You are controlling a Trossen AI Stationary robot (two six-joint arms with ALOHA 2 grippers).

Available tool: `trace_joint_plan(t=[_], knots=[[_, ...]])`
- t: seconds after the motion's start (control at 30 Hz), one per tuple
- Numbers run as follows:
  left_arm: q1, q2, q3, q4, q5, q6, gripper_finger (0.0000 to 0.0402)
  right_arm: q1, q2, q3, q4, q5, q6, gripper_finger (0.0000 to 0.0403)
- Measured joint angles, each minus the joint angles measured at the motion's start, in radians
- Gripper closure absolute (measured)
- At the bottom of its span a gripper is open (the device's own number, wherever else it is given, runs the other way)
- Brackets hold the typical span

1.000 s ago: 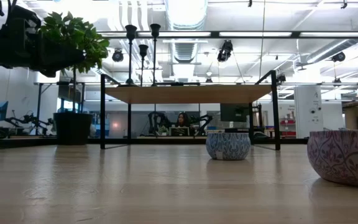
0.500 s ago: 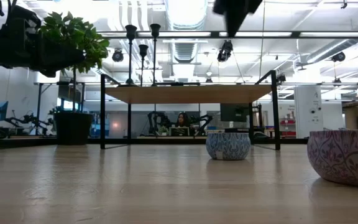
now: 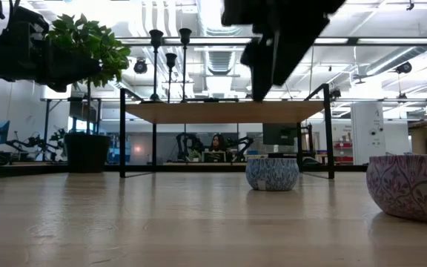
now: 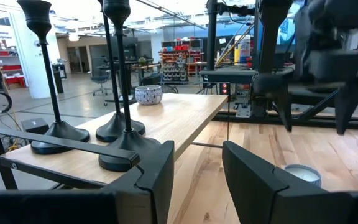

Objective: Pick & Place candle stick holders
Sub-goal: Put the blue patterned scented candle on the shelf

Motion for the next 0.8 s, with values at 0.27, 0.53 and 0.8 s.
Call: trace_joint_plan(t=[0.27,0.53,0.8], knots=[[0.000,0.001,0.000,0.000,0.000,0.000,0.0259,-0.004,0.000,-0.151,0.157,-0.011,0.016,0.0035],[0.000,0.001,0.000,0.000,0.000,0.000,0.0259,-0.003,0.000,-0.244,0.268,-0.010,0.017,0.0035],[0.000,0.001,0.000,0.000,0.000,0.000,0.0259,-0.009,0.000,-0.308,0.332,-0.008,0.030,0.0035]])
